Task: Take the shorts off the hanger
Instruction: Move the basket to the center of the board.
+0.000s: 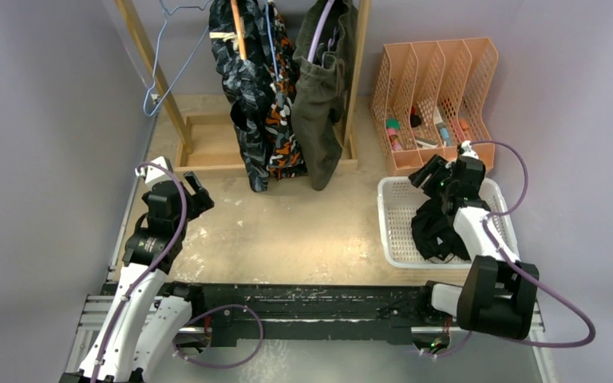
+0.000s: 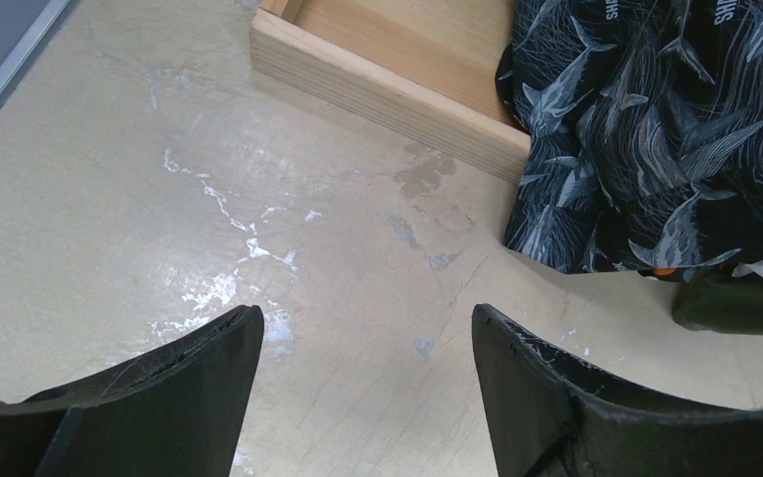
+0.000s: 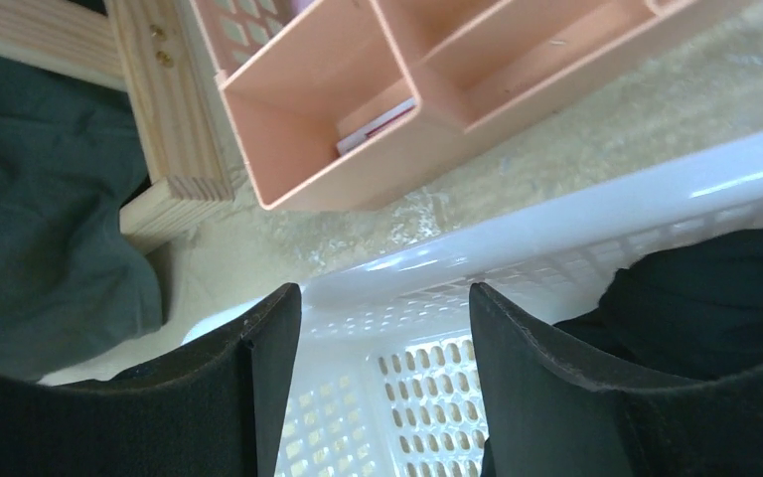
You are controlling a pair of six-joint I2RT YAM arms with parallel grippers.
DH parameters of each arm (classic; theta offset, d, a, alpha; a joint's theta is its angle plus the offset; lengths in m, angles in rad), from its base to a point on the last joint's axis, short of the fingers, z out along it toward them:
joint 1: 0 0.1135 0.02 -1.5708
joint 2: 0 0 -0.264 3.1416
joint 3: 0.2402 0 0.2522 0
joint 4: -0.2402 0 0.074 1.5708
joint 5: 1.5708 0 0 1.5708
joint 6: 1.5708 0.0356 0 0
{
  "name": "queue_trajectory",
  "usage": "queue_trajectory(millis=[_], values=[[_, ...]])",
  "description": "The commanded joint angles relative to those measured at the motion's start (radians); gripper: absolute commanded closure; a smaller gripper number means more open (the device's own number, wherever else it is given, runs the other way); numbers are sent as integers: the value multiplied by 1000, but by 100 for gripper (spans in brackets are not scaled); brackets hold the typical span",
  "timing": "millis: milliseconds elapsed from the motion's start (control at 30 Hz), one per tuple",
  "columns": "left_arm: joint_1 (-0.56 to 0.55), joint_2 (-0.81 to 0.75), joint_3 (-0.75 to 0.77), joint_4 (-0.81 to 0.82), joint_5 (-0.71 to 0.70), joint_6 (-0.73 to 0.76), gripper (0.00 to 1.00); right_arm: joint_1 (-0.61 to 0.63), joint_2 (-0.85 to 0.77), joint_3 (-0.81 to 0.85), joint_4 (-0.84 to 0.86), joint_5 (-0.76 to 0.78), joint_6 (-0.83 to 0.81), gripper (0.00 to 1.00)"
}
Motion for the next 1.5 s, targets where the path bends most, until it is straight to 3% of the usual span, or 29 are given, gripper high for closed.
queue_trajectory(millis=[0, 167, 400, 700, 933, 1200, 1300, 1467], values=[[5, -1, -1, 51, -2, 3, 24, -1, 43, 66, 85, -186, -86, 36], [5, 7, 0, 51, -2, 4, 24, 3, 60, 79, 118, -319, -106, 36], [5, 19, 2, 52, 4, 6, 24, 20, 126, 131, 61, -357, -213, 36], [5, 17, 2, 52, 1, 5, 24, 190, 191, 219, -36, -214, -267, 35], [5, 19, 4, 51, 2, 6, 24, 192, 57, 245, -110, -169, -266, 32], [5, -5, 3, 59, 8, 13, 17, 202, -159, 251, -74, -371, -201, 24], [5, -6, 14, 77, 16, -9, 14, 258, -192, 234, -29, -457, -159, 24], [5, 43, 177, 110, 95, -72, 15, 433, -177, 190, -5, -383, -135, 23]])
